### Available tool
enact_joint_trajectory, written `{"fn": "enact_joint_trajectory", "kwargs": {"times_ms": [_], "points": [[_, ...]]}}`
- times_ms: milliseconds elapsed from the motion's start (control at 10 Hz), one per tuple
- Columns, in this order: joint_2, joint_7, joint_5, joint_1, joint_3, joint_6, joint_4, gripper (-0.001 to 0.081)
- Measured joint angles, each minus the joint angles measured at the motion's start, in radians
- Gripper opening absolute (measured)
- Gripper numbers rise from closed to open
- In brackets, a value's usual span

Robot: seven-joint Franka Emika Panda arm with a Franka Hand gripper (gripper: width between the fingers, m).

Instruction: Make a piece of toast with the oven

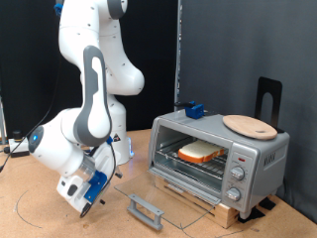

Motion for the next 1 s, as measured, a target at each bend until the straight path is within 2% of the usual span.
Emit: {"fn": "enact_joint_trajectory", "kwargs": {"times_ms": [100, 300, 500, 1000], "points": [[0.018, -0.015, 0.009, 0.002, 0.016, 0.001, -0.007, 0.0807], [0.013, -0.047, 0.054, 0.001, 0.058, -0.062, -0.023, 0.0807], [-0.027, -0.070, 0.104, -0.002, 0.079, -0.182, -0.032, 0.0807], [-0.152, -0.072, 0.104, -0.062, 0.059, -0.487, -0.021, 0.0807]]}}
